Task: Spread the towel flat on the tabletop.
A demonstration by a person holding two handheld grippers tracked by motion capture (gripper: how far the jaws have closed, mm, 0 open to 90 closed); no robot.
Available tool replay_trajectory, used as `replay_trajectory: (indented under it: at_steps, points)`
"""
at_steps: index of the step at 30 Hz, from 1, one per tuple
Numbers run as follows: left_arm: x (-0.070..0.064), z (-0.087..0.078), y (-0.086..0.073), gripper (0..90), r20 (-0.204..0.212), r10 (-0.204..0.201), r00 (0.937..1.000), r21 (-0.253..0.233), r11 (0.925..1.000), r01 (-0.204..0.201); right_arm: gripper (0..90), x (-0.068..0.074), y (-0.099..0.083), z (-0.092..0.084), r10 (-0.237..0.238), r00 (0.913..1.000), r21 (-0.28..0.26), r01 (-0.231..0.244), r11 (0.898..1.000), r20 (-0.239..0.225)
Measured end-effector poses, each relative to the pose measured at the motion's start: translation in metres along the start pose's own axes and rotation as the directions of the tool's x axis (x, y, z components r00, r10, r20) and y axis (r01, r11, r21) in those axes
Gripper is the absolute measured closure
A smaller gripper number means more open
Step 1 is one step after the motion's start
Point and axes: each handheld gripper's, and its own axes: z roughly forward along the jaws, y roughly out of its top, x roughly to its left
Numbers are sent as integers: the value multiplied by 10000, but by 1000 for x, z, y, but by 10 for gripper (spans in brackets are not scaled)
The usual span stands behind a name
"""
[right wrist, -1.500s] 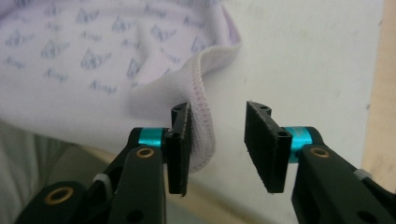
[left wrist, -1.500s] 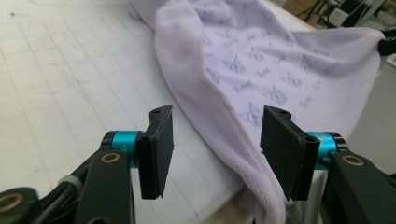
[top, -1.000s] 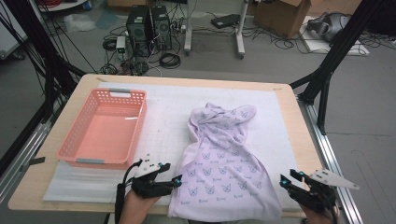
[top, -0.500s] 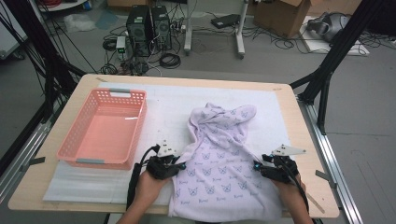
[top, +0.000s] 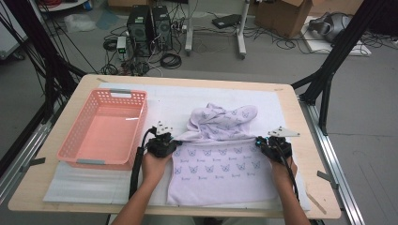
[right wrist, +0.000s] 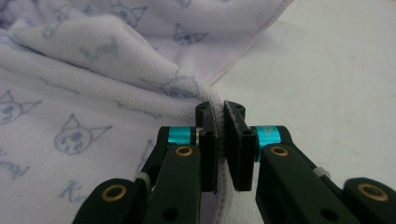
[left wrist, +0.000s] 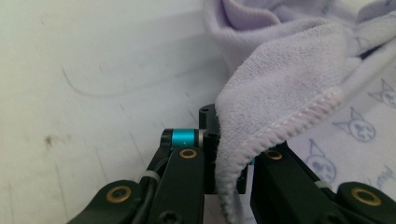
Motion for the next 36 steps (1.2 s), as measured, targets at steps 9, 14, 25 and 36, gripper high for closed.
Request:
replay_trajectory:
  at_steps: [9,14,25,36]
  points:
    - [3,3,8,497,136,-148,9998,538,9985,140,634,-7,1,0,628,9977,33,-629,9980,251]
    - [-4,-13,1,472,344,265,9991,429,9987,-280,533,-8,-3,-17,915,9956,-364,-921,9951,-177]
    - [-10,-40,-29,451,984,77,9951,752,9971,-152,505,-9,-28,-49,499,9944,92,-493,9987,-927]
    - [-20,-72,-50,435,1522,-153,9882,838,9965,26,497,-6,-61,-79,701,9895,619,-627,9961,-1262]
